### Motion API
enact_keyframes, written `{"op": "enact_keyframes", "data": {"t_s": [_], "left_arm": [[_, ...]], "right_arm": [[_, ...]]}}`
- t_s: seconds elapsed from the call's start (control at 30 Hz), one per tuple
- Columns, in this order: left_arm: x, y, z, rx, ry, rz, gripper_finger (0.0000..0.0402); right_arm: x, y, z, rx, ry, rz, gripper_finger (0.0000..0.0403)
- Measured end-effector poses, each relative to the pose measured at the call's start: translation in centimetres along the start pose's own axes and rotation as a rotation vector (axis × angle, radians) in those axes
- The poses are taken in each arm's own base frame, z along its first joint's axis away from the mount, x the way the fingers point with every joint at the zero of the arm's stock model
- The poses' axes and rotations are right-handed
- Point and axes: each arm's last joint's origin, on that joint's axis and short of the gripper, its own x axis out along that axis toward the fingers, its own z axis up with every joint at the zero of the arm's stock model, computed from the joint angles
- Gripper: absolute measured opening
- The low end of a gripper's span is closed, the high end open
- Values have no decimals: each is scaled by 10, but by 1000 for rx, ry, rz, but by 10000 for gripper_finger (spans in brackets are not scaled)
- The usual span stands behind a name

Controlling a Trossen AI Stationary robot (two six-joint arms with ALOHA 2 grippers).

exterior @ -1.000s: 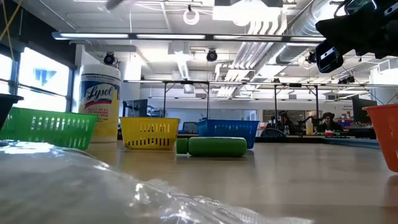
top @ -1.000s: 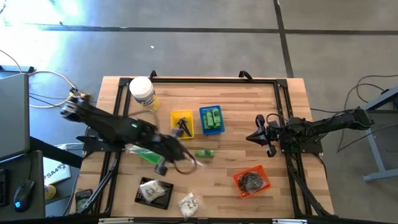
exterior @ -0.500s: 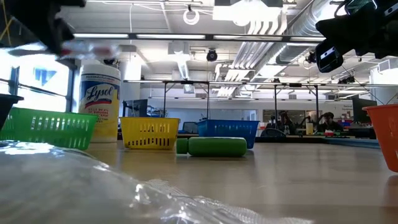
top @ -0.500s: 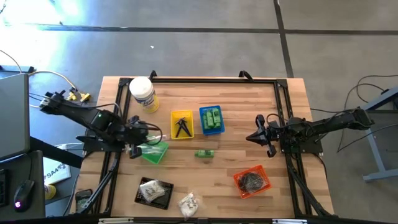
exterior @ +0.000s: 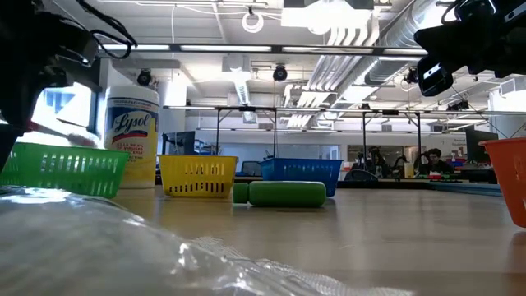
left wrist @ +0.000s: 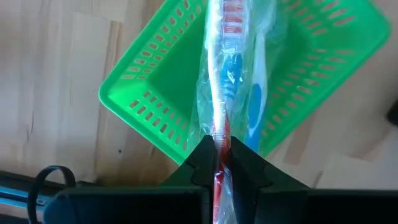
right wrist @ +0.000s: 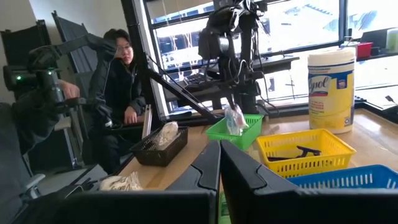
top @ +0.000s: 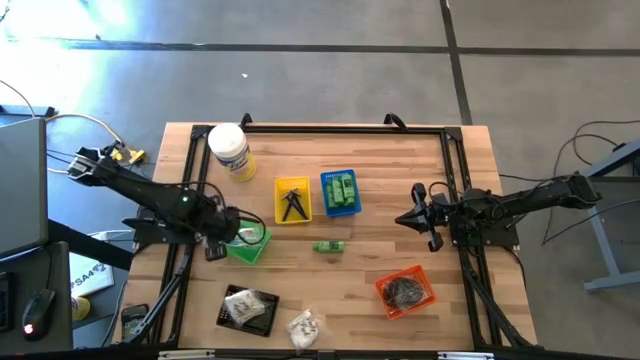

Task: Pick & Place Travel size toiletries
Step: Put the red toothbrush into the green bin

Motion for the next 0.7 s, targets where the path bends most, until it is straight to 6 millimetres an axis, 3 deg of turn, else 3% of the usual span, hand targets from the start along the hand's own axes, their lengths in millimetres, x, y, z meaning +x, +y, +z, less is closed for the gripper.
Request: {"op": "enact_keyframes", "data": {"t_s": [0.43, 0.7], "left_arm": [[26, -13, 15, 165, 89, 68, 28], [21, -13, 18, 201, 76, 96, 110]], "right_arm": [[0, 0, 0, 3, 3, 3, 3], [0, 0, 0, 3, 3, 4, 3]]}}
